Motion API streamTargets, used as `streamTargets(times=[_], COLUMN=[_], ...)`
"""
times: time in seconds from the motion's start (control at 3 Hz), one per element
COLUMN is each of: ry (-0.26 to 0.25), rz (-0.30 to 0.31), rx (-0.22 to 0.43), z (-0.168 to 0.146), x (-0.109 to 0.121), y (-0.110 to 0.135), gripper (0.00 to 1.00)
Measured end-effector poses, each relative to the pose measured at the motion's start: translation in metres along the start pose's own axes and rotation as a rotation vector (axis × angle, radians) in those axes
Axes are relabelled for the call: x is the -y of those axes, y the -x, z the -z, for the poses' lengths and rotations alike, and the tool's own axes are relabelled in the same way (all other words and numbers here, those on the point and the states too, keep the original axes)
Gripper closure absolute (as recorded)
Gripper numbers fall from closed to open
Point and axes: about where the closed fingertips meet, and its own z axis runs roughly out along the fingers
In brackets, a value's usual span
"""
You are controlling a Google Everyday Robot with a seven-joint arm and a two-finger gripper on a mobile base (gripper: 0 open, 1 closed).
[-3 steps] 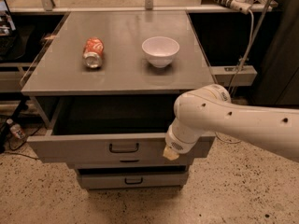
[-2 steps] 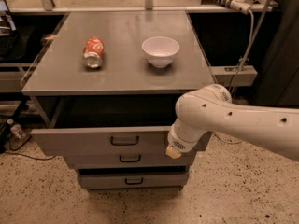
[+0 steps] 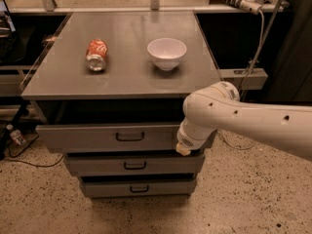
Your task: Close top drawer
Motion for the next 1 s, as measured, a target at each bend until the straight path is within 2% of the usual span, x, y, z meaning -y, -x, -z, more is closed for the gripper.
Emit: streamTargets(times=[0.33, 0.67, 1.0], ry=[-0.050, -0.050, -0.084], rz=[0.001, 0.001, 0.014], rx=[-0.008, -0.008, -0.010], z=[-0.010, -0.010, -0.016], x=[0.036, 0.034, 0.053], y=[0.012, 0.011, 0.022], gripper=[1.00, 1.00, 1.00])
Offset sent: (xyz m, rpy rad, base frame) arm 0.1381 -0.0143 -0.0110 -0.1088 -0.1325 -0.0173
